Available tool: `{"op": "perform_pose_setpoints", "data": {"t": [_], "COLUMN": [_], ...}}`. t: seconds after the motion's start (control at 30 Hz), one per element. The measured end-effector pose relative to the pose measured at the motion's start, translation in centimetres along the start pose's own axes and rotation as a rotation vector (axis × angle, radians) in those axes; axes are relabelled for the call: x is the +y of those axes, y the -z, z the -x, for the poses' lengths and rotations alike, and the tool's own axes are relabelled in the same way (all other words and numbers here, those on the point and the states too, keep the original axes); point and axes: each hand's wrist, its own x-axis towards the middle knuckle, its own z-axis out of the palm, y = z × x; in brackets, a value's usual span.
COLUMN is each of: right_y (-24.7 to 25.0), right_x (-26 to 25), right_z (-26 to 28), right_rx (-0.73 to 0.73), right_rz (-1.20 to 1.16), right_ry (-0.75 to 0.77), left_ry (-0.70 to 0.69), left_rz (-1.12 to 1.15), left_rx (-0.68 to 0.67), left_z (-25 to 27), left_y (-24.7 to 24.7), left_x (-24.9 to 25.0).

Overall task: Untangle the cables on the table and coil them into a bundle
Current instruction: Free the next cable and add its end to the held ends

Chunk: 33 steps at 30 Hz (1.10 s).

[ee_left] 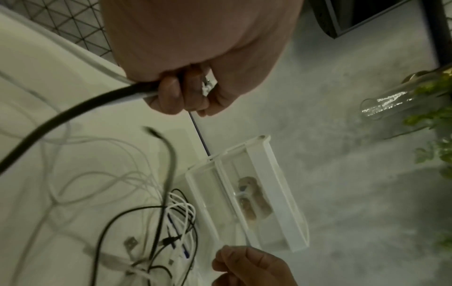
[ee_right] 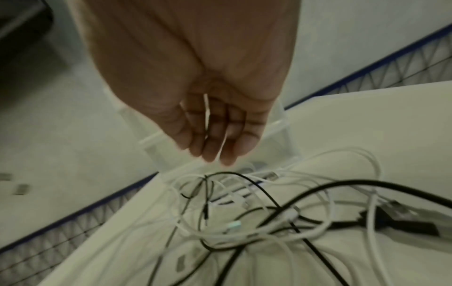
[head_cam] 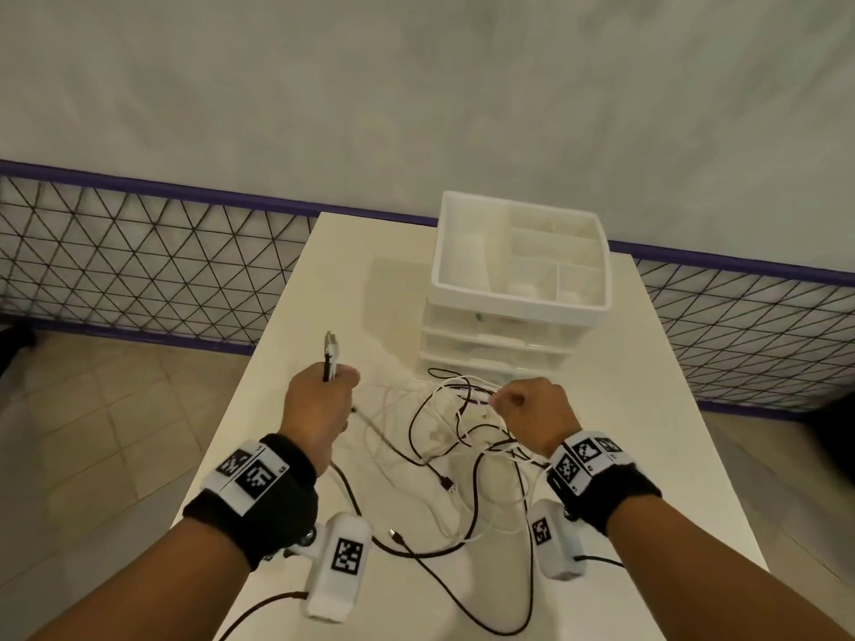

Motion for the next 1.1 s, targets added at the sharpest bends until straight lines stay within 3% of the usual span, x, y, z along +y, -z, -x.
{"op": "perform_pose_setpoints", "data": {"t": [0.07,0.17,0.23,0.3,0.4,0.5,0.6,0.67,0.8,0.87,0.97,1.1], "right_y": [-1.3,-4.2,-6.1,-7.0,-5.4,-1.0,4.3,6.9,8.9,9.6,11.6,14.7], "right_x": [1.1,2.4,2.9,2.7,1.5,-0.5,-3.4,-5.6,-9.4,-10.4,-10.4,-8.2], "right_z": [-1.2,-2.2,-2.6,-2.4,-2.6,-2.5,-1.0,0.5,3.1,3.9,4.5,4.4], "right_rx": [0.060,-0.069,-0.135,-0.109,0.003,0.014,0.094,0.113,0.066,0.103,0.220,0.454], "right_rz": [0.126,0.176,0.169,0.175,0.152,-0.269,-0.564,-0.635,-0.650,-0.649,-0.681,-0.713], "right_ry": [-0.114,-0.244,-0.248,-0.239,-0.115,0.143,0.276,0.348,0.481,0.541,0.549,0.478], "left_ry": [-0.023,-0.081,-0.113,-0.122,-0.117,-0.139,-0.190,-0.276,-0.476,-0.542,-0.473,-0.318], "left_rz": [-0.038,-0.117,-0.179,-0.208,-0.183,-0.144,-0.123,-0.102,-0.105,-0.147,-0.126,-0.160], "left_rx": [-0.012,-0.047,-0.072,-0.087,-0.065,-0.038,-0.065,-0.122,-0.370,-0.378,-0.238,-0.177], "left_z": [0.2,0.7,0.8,0.9,0.4,0.0,-0.1,0.6,2.9,3.3,2.3,0.2], "left_y": [0.4,0.5,0.5,0.7,1.3,2.0,1.9,1.1,-2.1,-4.0,-4.9,-2.5], "left_x": [-0.6,-1.2,-1.5,-1.7,-1.3,0.1,1.9,3.3,6.1,6.6,6.3,4.8]}}
